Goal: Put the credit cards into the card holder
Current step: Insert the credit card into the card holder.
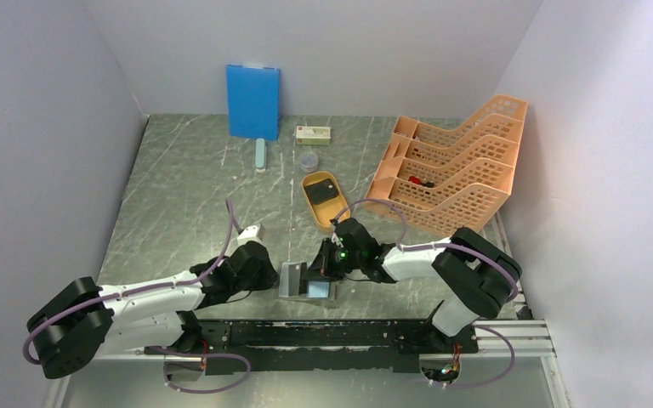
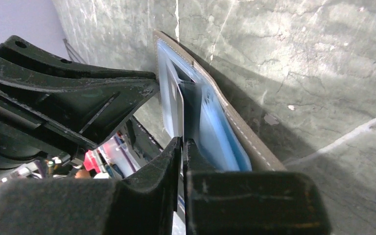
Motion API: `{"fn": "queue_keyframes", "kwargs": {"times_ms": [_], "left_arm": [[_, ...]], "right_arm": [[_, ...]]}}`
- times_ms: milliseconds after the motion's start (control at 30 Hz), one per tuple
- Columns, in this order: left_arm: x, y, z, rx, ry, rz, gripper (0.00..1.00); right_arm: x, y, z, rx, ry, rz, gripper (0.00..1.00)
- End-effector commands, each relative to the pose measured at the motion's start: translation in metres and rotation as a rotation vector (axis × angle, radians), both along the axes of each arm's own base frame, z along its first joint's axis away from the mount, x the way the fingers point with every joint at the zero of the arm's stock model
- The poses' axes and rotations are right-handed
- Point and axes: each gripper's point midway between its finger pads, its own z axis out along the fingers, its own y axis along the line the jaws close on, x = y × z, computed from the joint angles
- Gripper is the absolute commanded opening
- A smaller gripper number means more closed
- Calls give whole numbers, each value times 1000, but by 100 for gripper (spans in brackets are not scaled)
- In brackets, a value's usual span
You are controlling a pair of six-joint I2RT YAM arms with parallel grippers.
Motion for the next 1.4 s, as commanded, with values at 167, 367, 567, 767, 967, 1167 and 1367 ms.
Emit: {"fn": "queue_keyframes", "kwargs": {"times_ms": [167,367,567,767,967,1167,1367], "left_arm": [[-15,10,-14,30,58,-19,16],[-16,9,-14,29,62,-28,16],[-16,8,-14,24,59,-32,16],[-17,7,-14,20,60,-36,16],[-16,8,-12,15,56,-32,15],[-16,12,-10,21,50,-10,16],[-11,22,0,41,14,29,18]], "right_arm": [[7,5,12,-13,-44,10,40],[5,10,11,-12,-32,30,41],[0,20,7,-24,-18,65,41],[-5,26,2,-39,-4,95,41],[-10,34,1,-39,-7,143,41],[-7,32,8,-67,-55,165,47],[6,16,19,-188,-154,164,55]]}}
